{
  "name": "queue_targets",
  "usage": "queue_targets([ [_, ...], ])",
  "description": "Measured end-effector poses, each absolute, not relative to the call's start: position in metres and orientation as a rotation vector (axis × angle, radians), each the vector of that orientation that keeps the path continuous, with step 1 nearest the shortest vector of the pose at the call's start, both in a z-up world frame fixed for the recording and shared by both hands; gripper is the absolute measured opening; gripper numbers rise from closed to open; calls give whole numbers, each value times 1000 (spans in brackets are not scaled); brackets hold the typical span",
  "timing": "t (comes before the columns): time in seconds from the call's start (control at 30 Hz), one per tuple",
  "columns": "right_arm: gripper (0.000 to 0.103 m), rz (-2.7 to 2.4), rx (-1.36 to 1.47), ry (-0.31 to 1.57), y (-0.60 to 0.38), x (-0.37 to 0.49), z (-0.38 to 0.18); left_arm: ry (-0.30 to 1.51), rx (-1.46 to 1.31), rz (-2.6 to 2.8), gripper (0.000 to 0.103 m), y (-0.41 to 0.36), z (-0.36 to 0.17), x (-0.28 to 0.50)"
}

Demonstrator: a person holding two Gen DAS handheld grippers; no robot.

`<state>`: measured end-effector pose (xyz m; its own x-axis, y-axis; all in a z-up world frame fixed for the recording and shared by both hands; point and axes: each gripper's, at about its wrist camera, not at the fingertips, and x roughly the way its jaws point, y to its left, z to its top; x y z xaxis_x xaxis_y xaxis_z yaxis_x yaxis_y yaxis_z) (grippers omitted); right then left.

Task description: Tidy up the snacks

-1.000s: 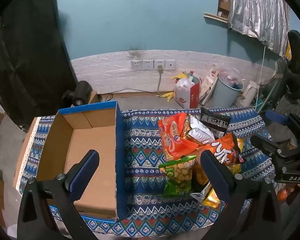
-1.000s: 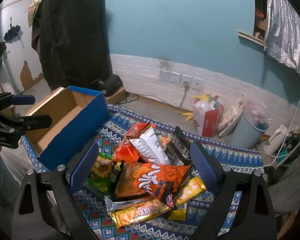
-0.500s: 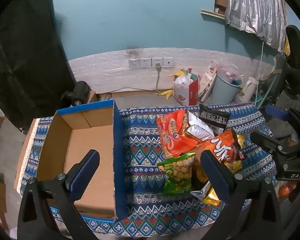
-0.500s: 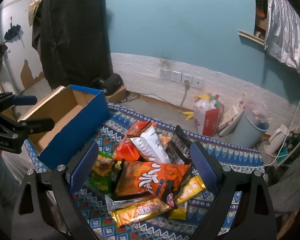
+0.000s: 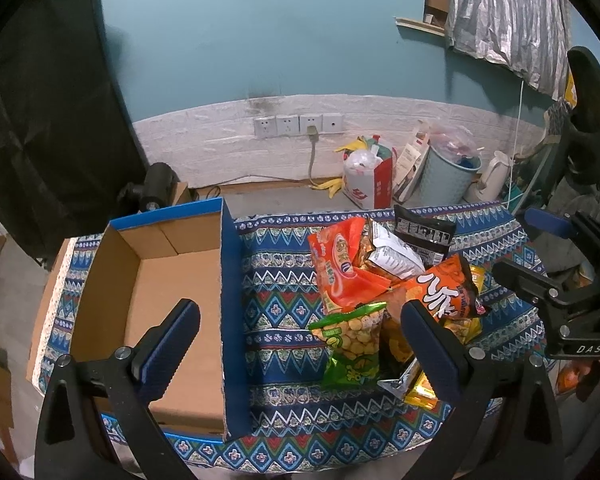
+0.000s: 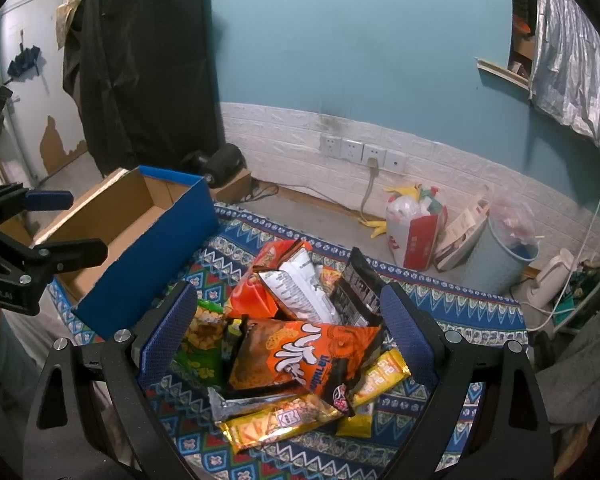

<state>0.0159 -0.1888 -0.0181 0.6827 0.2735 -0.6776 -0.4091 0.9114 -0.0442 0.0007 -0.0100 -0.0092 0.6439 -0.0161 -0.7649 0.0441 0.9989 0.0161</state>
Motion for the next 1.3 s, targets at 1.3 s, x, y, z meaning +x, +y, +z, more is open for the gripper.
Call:
queue_targets([
  [1.3, 91, 379, -205, 739, -190, 16, -22, 886, 27, -42, 102, -12, -12, 0],
])
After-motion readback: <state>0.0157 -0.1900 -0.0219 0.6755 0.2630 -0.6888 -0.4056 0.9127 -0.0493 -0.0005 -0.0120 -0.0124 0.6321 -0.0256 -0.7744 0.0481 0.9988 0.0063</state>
